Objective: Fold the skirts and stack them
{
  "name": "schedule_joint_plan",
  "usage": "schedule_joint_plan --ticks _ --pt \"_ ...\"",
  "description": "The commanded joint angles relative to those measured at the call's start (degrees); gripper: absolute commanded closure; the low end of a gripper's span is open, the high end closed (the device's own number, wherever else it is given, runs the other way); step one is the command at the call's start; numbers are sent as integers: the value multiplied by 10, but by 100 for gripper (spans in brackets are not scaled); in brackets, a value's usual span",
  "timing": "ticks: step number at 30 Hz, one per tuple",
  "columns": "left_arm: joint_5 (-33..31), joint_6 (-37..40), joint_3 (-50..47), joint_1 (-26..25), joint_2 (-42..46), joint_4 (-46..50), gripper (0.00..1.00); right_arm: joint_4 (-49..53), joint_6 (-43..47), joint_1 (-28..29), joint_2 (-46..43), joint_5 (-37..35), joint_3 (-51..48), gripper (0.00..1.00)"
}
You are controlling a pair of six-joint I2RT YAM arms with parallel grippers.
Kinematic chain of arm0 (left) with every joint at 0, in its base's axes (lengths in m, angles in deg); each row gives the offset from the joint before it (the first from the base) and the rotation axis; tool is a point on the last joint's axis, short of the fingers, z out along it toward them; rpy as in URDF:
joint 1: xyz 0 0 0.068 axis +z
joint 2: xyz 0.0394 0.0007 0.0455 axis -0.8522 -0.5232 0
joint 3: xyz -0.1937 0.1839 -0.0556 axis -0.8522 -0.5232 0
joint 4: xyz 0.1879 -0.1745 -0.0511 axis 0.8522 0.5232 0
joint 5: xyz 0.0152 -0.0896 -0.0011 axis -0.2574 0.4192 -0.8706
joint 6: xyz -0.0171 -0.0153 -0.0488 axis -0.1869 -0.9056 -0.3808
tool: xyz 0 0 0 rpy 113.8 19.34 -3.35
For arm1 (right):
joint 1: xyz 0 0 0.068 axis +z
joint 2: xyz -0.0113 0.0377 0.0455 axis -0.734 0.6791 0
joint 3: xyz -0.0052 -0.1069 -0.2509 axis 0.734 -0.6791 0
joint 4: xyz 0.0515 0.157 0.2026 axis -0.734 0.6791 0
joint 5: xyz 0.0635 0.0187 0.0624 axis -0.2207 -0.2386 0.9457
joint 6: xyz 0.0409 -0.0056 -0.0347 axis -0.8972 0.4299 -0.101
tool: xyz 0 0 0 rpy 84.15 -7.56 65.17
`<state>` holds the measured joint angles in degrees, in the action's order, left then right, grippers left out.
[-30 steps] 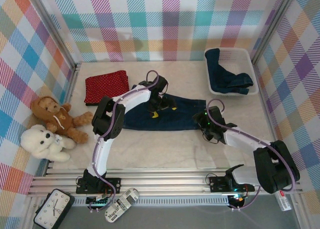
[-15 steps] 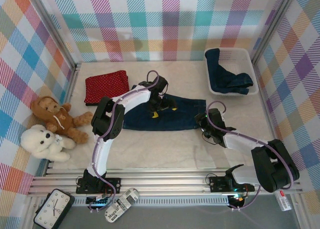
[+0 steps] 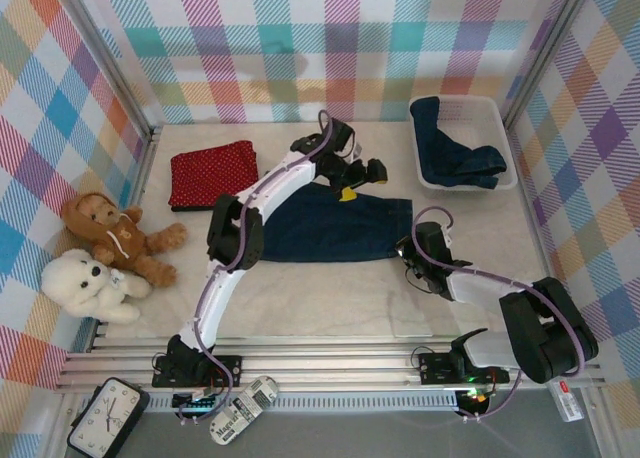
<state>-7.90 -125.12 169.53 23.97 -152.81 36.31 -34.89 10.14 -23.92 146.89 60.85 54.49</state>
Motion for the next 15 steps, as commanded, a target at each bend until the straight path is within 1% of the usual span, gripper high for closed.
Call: schedule_joint_plan --ticks 1,4,7,11,15 --pt "16 2 70 -4 -84 4 0 -19 17 -1 13 17 12 100" --pt "-16 -6 81 0 -120 -23 0 -25 20 -1 16 25 10 100" --pt "-14 -19 92 3 -147 -54 0 -28 26 -1 12 29 6 100" --pt "-36 6 138 4 -163 -25 0 -25 42 -1 -1 37 3 100" --pt "-45 37 162 15 -139 1 0 -8 56 -1 -17 39 -2 100"
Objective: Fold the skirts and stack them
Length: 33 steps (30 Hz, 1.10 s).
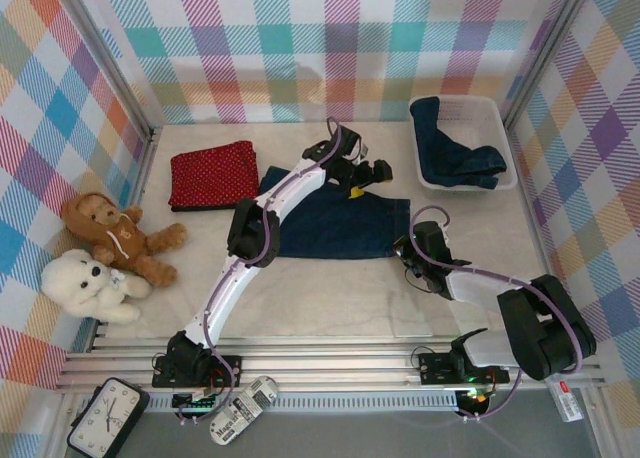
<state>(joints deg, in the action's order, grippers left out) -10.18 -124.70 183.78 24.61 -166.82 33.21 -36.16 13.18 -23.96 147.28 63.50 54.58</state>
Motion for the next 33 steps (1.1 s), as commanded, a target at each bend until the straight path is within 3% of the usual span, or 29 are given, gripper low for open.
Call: schedule_joint_plan --ticks 1,4,8,16,21,23,27,33 --pt "-23 37 20 13 14 39 0 9 30 -1 -27 11 -5 100" --pt "-32 57 16 27 64 71 0 27 48 -1 -55 9 -16 100" --pt "-113 91 -39 46 159 138 0 104 80 -4 -133 -14 -33 100" --pt "-207 63 -453 123 410 84 0 209 247 -9 -277 6 -12 100" --pt "-176 65 -646 190 490 41 2 261 345 -9 -279 38 37 100" --pt "-169 72 -681 196 491 37 10 257 372 -8 -264 64 58 100" --pt "-124 66 -731 195 472 -1 37 249 426 18 -200 88 126 100" --pt "-129 64 -755 195 441 -18 73 243 515 91 -43 133 293 100"
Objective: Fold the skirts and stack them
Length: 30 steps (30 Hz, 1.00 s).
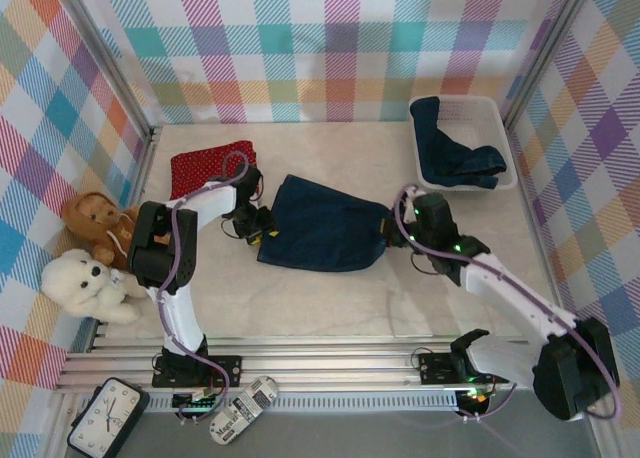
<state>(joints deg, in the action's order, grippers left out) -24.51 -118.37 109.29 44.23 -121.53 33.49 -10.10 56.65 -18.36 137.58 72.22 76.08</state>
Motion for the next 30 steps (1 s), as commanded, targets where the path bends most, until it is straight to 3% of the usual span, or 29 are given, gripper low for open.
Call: schedule_joint_plan --ticks 1,4,9,15,20,26,30 --pt "18 2 -11 -2 -16 -21 80 -14 98 54 88 52 111 100" --pt "19 1 -17 -1 -21 -25 90 -2 138 109 203 71 209 100" --pt "8 1 -17 0 -16 -19 90 51 162 183 401 75 386 100" --pt "3 -5 -12 1 -15 -12 89 156 34 207 584 36 575 100" --pt "2 -3 -9 2 -12 -5 86 141 -14 209 596 69 581 99" --pt "-11 5 -5 10 9 5 79 141 -12 208 574 77 560 87" --pt "-6 7 0 18 12 6 77 98 -13 207 546 104 531 68"
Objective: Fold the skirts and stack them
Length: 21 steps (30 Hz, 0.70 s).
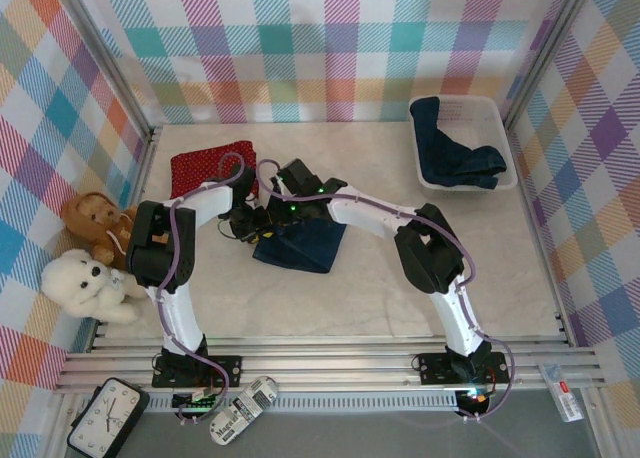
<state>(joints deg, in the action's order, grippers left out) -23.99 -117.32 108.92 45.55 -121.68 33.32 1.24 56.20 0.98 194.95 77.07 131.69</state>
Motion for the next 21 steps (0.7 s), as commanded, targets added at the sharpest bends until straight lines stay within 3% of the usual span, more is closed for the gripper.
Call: schedule_joint_plan --ticks 1,7,13,16,21 --pt "-12 -4 4 6 15 8 77 -30 -12 11 -38 60 -34 65" --pt "-19 2 6 10 23 16 77 -105 -17 -20 -120 77 -103 42" --pt "-44 18 14 15 47 49 71 -113 -15 -78 -171 22 -167 39" --pt "-82 31 21 16 80 83 63 -103 16 -111 -163 16 -175 45" --pt "-179 42 30 17 149 140 60 -70 97 -153 -117 34 -141 75"
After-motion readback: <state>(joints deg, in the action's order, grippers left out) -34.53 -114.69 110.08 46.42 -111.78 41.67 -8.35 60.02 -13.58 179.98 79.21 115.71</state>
